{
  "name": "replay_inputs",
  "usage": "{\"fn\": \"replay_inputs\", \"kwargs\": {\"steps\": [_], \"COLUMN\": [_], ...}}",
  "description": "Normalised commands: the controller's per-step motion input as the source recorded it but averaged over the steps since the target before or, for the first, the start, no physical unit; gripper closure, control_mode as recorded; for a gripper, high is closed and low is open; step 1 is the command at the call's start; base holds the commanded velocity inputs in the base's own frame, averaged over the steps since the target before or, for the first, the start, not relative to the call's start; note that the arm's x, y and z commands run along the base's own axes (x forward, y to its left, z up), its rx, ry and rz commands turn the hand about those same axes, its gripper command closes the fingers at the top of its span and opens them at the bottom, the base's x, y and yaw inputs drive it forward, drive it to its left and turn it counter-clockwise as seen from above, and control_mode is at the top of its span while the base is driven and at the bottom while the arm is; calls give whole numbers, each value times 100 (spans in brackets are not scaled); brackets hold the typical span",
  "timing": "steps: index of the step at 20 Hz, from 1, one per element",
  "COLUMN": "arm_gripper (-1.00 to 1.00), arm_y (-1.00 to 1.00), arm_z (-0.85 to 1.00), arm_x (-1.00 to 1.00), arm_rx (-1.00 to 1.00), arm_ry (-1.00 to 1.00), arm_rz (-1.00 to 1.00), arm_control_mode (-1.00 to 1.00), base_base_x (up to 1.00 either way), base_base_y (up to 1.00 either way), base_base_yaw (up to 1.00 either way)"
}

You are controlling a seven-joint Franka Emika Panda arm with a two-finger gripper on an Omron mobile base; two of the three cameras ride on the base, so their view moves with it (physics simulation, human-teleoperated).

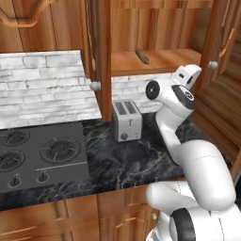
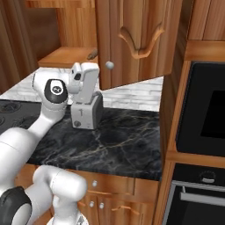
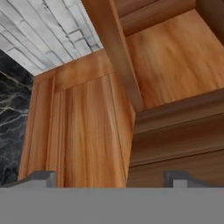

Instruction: Open the cabinet, retrieve the rolling pin, and place it next to the meat on the cutting board to prepare for tenderizing.

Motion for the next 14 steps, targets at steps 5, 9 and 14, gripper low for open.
{"fn": "replay_inputs", "kwargs": {"steps": [5,9,14], "arm_gripper": [-100,-100,-100], "arm_y": [-65,-73,-79], "arm_z": [-1,-7,-23], "arm_x": [-11,-41,-65], "arm_rx": [15,12,8], "arm_ry": [13,5,0], "arm_rz": [-2,-2,-4], "arm_control_mode": [-100,-100,-100], "base_base_x": [0,0,0], "base_base_y": [0,0,0], "base_base_yaw": [0,0,0]}}
